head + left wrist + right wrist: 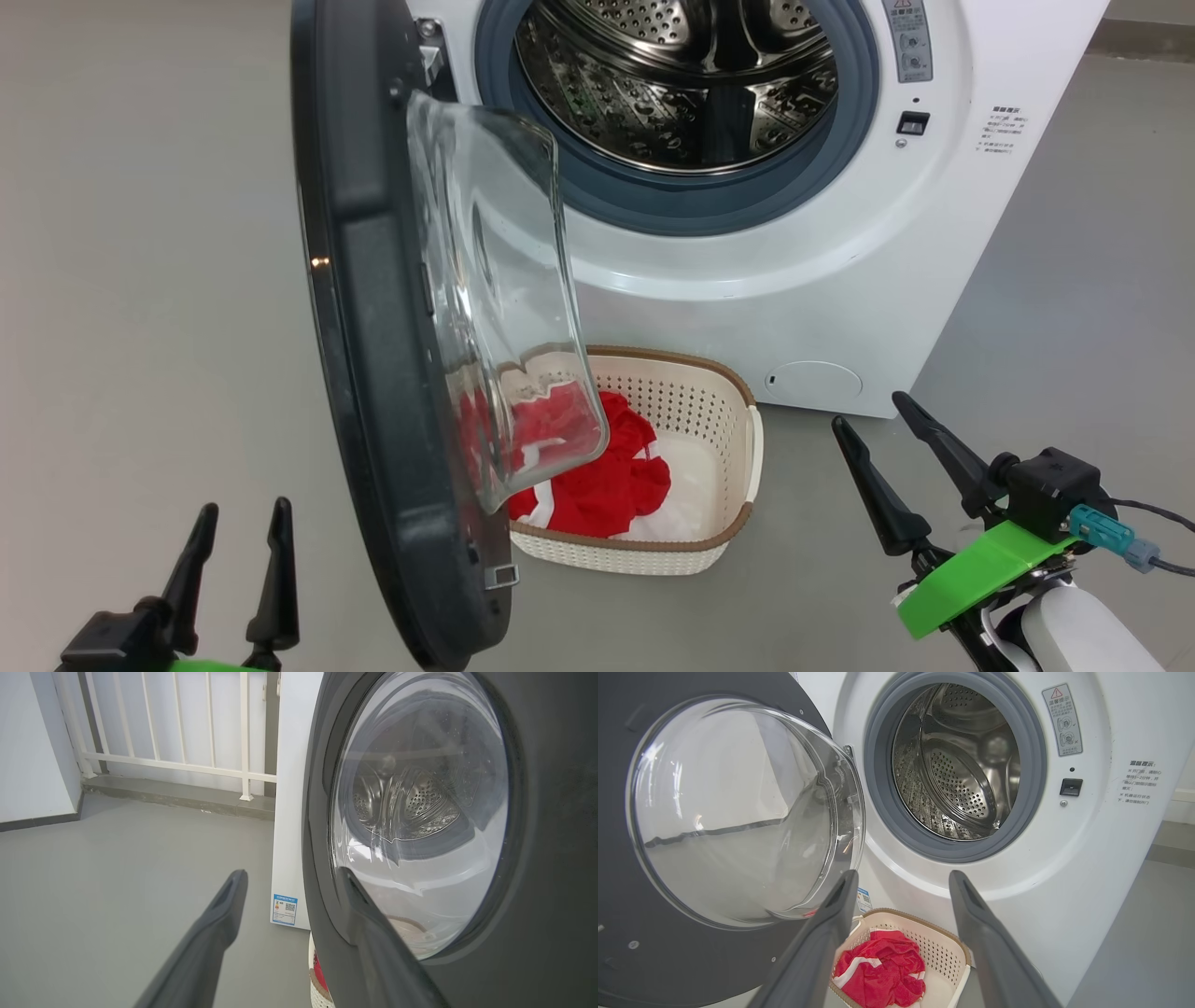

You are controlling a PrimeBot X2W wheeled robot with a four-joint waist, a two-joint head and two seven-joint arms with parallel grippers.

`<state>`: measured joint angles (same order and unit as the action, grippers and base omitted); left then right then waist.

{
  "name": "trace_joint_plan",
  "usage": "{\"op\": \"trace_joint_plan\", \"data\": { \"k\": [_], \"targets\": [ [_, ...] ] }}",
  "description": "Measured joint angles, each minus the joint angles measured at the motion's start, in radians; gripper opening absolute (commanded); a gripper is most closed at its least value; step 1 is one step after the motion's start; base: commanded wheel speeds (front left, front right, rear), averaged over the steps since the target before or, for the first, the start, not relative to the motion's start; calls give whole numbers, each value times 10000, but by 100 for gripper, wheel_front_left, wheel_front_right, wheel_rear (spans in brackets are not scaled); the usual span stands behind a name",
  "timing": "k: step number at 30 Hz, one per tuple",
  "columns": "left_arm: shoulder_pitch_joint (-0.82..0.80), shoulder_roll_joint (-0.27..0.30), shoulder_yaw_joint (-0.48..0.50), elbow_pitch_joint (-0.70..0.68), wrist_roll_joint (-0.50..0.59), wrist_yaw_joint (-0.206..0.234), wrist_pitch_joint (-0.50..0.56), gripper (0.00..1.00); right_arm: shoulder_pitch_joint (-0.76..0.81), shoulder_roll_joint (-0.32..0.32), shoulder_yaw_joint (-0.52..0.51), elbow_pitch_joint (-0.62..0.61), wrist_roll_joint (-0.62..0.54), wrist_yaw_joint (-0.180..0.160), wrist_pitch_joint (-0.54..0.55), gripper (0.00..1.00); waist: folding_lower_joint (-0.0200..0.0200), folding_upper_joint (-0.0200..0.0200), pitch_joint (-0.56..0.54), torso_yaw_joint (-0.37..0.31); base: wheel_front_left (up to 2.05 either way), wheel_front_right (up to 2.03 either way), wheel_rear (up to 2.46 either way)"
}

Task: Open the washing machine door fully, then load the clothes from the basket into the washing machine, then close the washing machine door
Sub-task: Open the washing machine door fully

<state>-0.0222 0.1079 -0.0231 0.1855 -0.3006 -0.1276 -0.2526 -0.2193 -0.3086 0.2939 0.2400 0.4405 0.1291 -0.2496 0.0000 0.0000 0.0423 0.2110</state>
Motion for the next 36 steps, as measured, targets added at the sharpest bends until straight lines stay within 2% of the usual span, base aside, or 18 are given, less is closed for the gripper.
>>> {"op": "trace_joint_plan", "data": {
  "k": [24, 25, 27, 28, 29, 30, 36],
  "targets": [
    [-18, -67, 65, 2, 75, 0, 0, 100, 186, 0, -98, -13, -13, 0, 0, 100, 0, 0, -196, 131, 0, 0, 0],
    [-18, -67, 65, 2, 75, 0, 0, 96, 186, 0, -98, -12, -13, 0, 0, 100, 0, 0, -195, 134, 0, 0, 0],
    [-18, -63, 63, 4, 75, 0, 0, 53, 186, 0, -98, -12, -13, 0, -2, 100, 0, 0, -195, 140, 0, 0, 0],
    [-18, -61, 61, 6, 75, 0, 0, 40, 186, 0, -98, -8, -13, 0, 0, 100, 0, 0, -199, 142, 0, 0, 0],
    [-18, -61, 61, 8, 75, 0, 0, 17, 186, 0, -100, -8, -13, 0, 0, 100, 0, 0, -207, 143, 0, 0, 0],
    [-18, -58, 63, 12, 75, 0, 0, 0, 187, 2, -100, -8, -13, 0, 0, 100, 0, 0, -217, 141, 0, 0, 0],
    [-18, 12, 192, -311, 79, 0, 0, 0, 188, 15, -123, -2, -13, 0, -2, 100, 0, 0, -245, 128, 0, 0, 0]
  ]
}}
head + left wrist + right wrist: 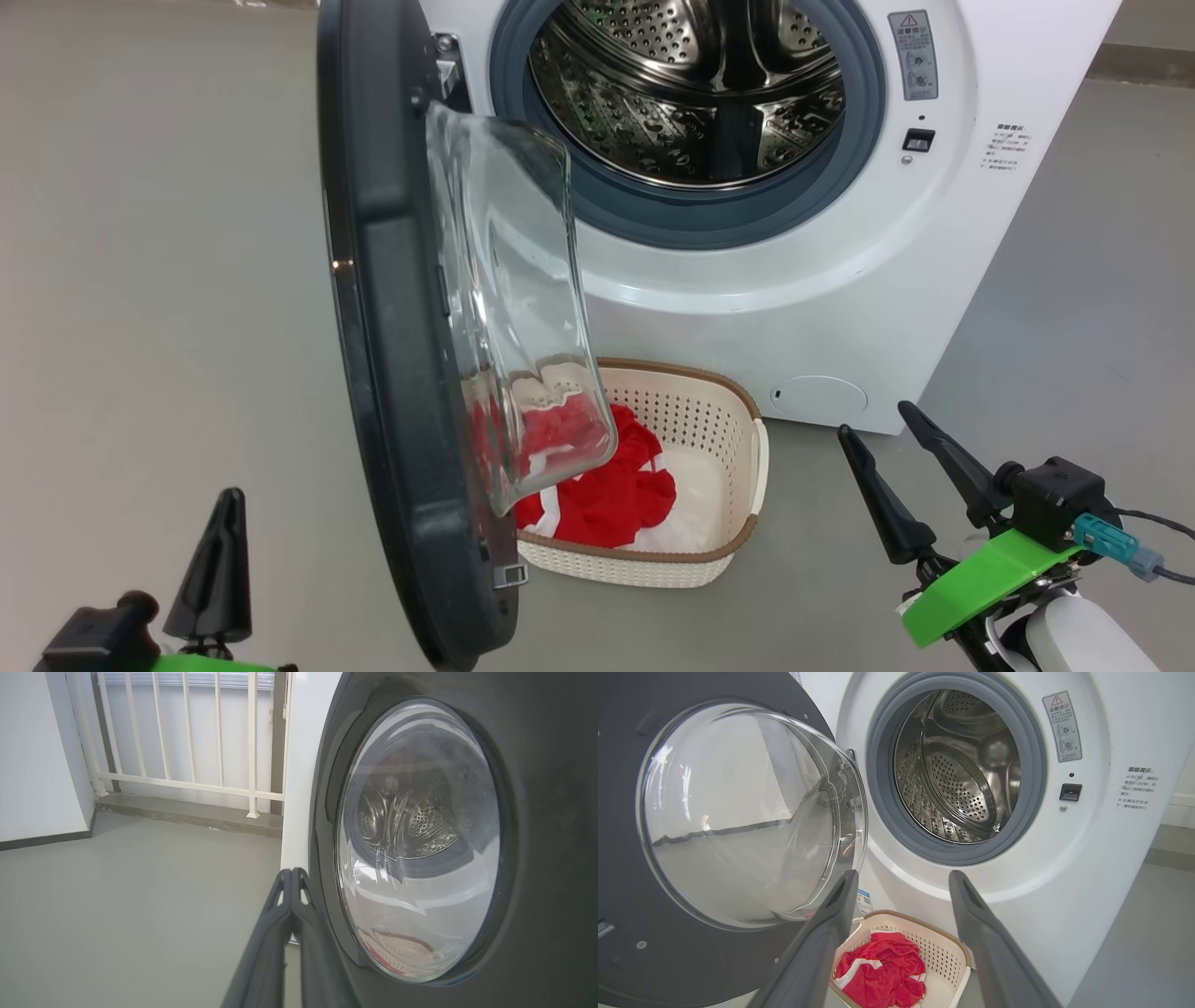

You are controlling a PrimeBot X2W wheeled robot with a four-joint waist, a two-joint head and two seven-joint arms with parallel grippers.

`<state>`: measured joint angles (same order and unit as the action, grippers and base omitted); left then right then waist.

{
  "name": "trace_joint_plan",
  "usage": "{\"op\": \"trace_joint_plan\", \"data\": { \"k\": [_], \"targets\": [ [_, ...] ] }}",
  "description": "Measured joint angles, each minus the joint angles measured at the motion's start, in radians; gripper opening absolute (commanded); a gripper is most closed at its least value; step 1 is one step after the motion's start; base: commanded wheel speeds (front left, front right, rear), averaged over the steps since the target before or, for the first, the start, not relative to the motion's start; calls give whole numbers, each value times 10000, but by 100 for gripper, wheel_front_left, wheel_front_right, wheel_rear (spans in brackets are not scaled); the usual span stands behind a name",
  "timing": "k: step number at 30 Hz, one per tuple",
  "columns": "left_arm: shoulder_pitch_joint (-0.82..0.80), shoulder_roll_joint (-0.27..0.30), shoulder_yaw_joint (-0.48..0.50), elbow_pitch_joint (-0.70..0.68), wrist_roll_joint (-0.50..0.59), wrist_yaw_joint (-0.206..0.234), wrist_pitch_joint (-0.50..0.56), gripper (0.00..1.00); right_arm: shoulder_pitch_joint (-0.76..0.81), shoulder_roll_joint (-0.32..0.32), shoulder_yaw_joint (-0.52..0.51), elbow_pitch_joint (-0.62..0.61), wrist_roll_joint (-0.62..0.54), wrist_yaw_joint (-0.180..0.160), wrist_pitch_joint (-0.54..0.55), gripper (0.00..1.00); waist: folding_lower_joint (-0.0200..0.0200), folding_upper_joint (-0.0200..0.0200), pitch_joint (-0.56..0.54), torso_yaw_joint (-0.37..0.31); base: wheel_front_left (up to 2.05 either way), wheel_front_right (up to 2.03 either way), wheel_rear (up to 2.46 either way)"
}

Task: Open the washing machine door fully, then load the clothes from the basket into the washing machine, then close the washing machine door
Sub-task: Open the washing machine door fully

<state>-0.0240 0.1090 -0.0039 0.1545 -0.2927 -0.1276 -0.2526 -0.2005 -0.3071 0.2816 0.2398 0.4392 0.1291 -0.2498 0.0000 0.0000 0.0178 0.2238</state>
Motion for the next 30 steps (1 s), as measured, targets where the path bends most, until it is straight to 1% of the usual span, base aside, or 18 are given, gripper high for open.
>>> {"op": "trace_joint_plan", "data": {
  "k": [5, 12, 19, 24, 30],
  "targets": [
    [1, 6, 81, -393, 44, 0, 0, 0, 21, 6, -15, 33, 15, 0, 2, 100, 0, 0, -47, 12, 0, 0, 0],
    [1, -2, 119, -1419, 274, 0, 0, 0, 190, 21, -56, 8, 15, 0, 2, 100, 0, 0, -60, 62, 0, 0, 0],
    [1, -6, 61, -2594, 280, 0, -10, 0, 191, 23, -71, 0, 17, 0, 2, 100, 0, 0, -31, 133, 0, 0, 0],
    [4, 2, -219, -3559, 414, 0, 50, 0, 191, 50, -69, 2, 29, 0, 0, 100, 0, 0, -38, 146, 0, 0, 0],
    [29, -2, -805, -4606, 541, 0, 242, 0, 191, 90, -79, 4, 31, 0, 2, 100, 0, 0, -25, 129, 0, 0, 0]
  ]
}}
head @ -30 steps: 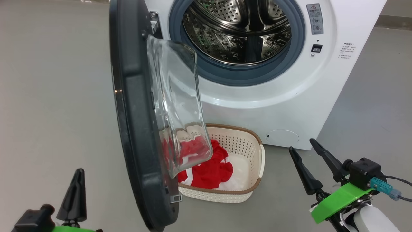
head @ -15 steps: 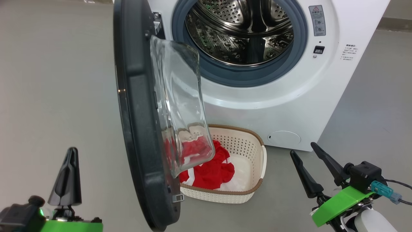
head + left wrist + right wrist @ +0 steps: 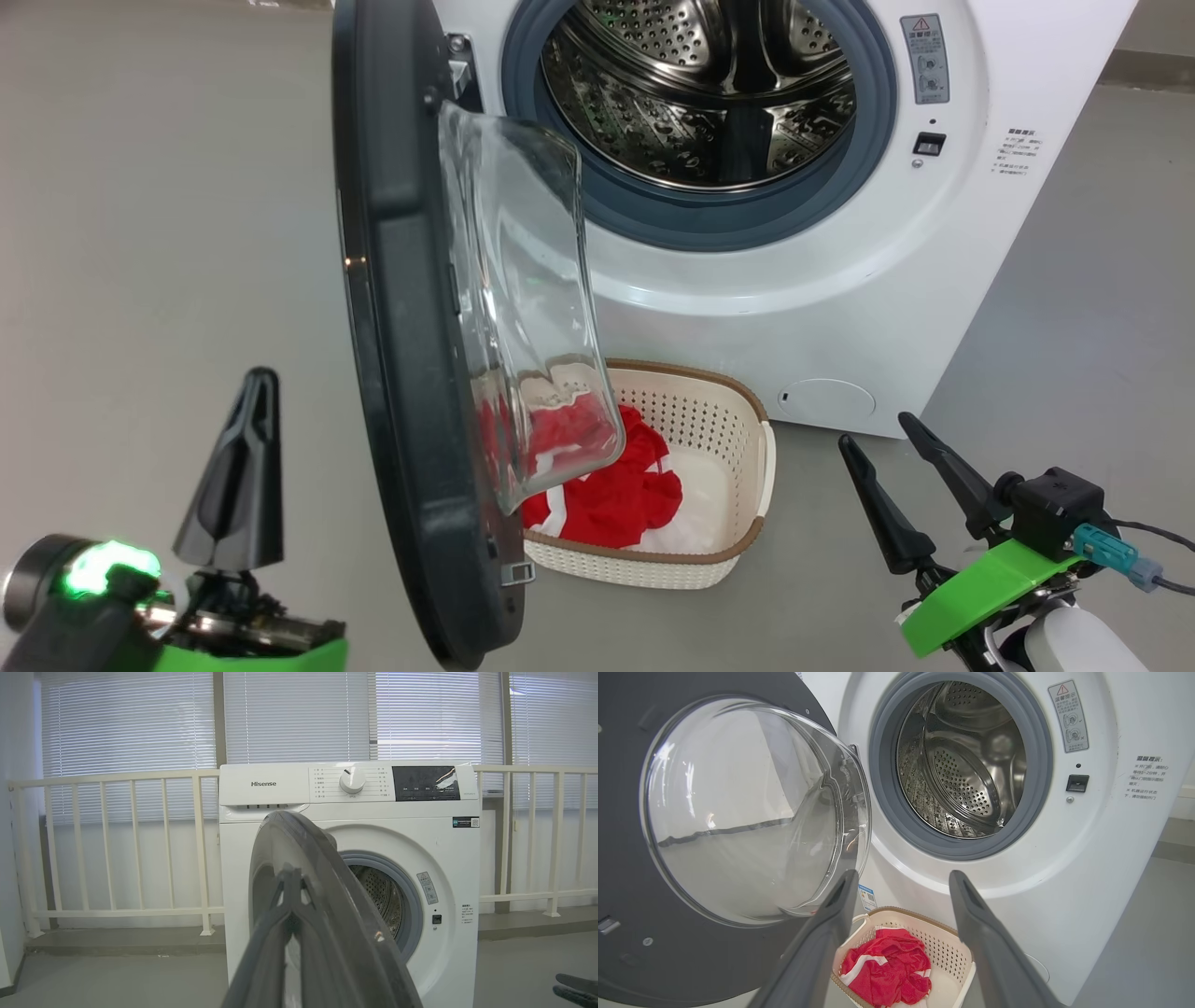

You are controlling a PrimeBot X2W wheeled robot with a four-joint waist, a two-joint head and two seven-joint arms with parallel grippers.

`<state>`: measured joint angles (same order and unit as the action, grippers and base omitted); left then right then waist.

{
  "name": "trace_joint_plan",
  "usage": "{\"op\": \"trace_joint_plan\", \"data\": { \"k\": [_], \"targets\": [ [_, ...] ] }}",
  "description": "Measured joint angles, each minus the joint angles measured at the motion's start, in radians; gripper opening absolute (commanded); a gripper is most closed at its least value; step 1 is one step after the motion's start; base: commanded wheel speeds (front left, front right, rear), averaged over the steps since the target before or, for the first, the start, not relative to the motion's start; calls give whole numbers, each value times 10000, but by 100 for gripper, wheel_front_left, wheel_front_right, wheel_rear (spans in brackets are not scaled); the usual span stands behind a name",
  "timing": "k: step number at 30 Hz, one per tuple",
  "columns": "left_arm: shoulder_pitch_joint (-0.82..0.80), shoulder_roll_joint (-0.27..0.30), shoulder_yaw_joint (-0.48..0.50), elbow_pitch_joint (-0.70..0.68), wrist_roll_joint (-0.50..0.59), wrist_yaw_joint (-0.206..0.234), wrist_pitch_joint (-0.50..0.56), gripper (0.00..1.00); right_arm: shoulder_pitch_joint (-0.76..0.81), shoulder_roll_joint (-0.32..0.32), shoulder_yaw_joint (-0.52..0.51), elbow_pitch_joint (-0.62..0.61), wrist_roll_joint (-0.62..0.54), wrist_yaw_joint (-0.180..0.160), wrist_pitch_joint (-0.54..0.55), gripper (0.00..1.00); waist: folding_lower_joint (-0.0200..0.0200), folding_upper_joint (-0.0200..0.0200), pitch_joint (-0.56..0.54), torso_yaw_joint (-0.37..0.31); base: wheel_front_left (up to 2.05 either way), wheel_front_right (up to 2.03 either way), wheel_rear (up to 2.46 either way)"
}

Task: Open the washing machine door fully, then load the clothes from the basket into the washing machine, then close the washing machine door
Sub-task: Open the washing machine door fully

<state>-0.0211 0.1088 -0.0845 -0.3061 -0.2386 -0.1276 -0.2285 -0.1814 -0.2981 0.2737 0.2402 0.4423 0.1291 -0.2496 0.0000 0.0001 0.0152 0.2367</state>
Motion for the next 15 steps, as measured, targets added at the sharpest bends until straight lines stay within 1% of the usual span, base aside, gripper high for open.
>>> {"op": "trace_joint_plan", "data": {
  "k": [9, 12, 15],
  "targets": [
    [6, -2, -807, -1239, 0, 0, 251, 0, 0, 27, -6, 2, 0, 0, 0, 100, 0, 0, -59, -36, 0, 0, 0],
    [5, 0, -966, -1453, 0, 0, 339, 0, 0, 29, -6, 2, 0, 0, 0, 100, 0, 0, -61, -35, 0, 0, 0],
    [-5, -2, -1371, -1611, -2, 0, 512, 0, 0, 31, -13, 0, 2, 0, -2, 100, 1, 0, -55, -23, 0, 0, 0]
  ]
}}
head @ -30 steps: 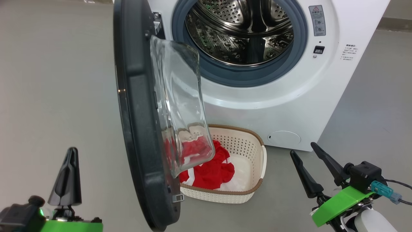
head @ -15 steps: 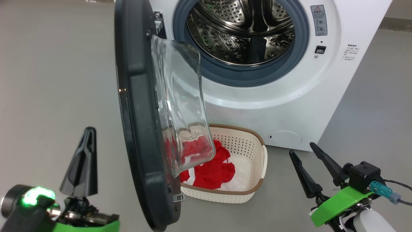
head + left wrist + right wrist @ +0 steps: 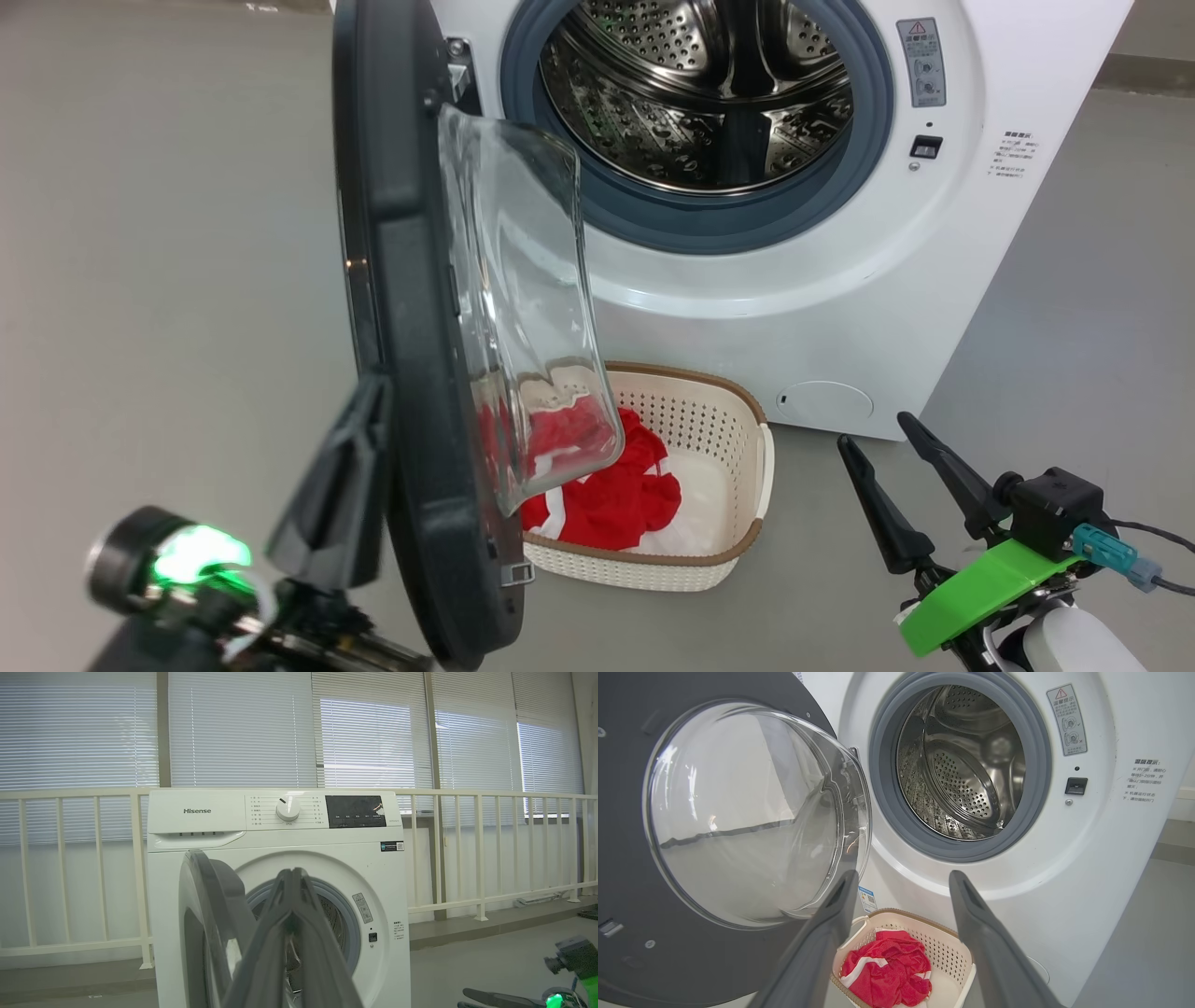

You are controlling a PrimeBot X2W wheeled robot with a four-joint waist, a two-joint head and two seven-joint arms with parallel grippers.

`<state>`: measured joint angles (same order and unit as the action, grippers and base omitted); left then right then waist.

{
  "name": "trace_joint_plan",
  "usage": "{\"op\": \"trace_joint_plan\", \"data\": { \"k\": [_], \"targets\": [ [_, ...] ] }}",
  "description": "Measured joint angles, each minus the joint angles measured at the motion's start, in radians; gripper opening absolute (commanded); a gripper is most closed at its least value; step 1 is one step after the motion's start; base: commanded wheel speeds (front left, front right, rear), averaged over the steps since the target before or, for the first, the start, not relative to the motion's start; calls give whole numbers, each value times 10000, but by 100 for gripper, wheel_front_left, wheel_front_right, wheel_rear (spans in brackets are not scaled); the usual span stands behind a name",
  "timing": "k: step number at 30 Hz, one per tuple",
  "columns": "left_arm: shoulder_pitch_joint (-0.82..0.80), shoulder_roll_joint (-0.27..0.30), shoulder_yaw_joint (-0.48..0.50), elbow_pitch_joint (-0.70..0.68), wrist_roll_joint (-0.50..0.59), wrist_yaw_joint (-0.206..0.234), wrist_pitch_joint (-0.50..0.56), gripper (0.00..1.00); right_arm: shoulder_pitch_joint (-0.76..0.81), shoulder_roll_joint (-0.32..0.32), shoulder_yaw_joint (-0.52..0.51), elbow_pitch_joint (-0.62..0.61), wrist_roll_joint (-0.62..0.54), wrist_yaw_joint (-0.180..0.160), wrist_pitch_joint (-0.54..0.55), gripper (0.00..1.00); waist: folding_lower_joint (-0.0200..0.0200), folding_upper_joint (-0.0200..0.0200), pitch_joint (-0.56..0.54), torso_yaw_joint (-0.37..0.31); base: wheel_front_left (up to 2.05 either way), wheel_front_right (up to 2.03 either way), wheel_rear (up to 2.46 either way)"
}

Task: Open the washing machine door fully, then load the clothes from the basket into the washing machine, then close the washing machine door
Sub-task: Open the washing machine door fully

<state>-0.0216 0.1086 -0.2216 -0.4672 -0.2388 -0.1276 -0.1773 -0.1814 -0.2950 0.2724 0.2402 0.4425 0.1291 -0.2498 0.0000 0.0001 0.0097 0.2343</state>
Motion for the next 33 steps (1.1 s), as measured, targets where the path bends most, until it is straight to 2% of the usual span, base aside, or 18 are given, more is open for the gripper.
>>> {"op": "trace_joint_plan", "data": {
  "k": [11, 33],
  "targets": [
    [-83, 115, -1925, 679, -497, 0, 531, 0, 0, 65, 27, -19, 0, 0, 0, 100, -1, 0, 161, -117, 0, 0, 0],
    [388, 259, -2399, 2788, -1126, 2, 968, 0, -1, 42, 44, 12, 0, 0, 2, 100, 0, 0, 285, -214, 0, 0, 0]
  ]
}}
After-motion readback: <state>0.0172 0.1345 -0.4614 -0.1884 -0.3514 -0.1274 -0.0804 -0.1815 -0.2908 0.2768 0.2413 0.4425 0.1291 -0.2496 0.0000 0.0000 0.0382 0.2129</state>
